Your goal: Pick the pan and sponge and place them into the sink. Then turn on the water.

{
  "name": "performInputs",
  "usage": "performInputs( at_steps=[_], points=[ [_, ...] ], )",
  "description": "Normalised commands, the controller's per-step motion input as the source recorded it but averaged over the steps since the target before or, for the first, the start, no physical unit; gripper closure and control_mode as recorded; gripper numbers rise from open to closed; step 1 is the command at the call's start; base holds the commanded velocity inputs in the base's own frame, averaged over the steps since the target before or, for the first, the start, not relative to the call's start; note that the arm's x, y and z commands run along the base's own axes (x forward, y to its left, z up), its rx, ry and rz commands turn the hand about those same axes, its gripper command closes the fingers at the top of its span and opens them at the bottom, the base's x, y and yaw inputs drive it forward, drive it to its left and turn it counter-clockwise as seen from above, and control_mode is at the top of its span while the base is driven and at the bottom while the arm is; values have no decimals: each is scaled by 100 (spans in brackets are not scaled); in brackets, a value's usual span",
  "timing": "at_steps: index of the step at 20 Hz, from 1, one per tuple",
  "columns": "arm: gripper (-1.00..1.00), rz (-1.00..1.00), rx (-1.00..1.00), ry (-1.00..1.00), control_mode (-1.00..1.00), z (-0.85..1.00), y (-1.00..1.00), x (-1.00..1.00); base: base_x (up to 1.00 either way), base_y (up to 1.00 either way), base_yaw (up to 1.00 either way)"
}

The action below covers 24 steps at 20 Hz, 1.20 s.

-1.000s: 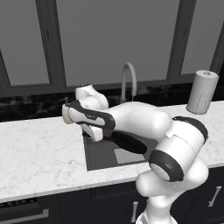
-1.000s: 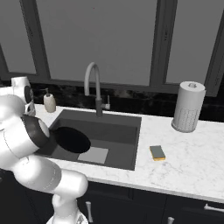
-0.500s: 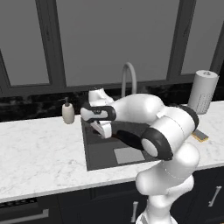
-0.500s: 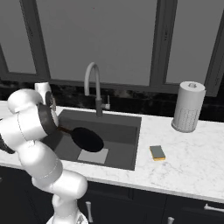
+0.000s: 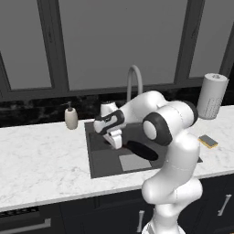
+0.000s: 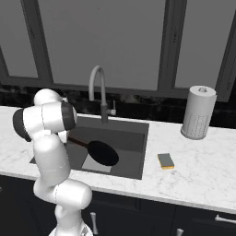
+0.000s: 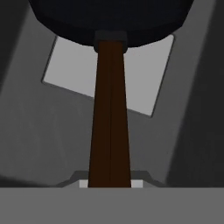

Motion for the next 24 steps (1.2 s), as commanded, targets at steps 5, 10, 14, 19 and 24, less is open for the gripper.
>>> performInputs(
  at_steps=[5, 10, 14, 19, 24],
  points=[
    [100, -9, -2, 0, -100, -55, -16, 48, 0, 0, 0],
    [100, -11, -1, 0, -100, -45, -18, 49, 0, 0, 0],
    [100, -9, -1, 0, -100, -53, -17, 47, 0, 0, 0],
    [100, -4, -3, 0, -100, -61, -2, 6, 0, 0, 0],
    [100, -3, -2, 0, -100, -50, 0, 0, 0, 0, 0]
  ],
)
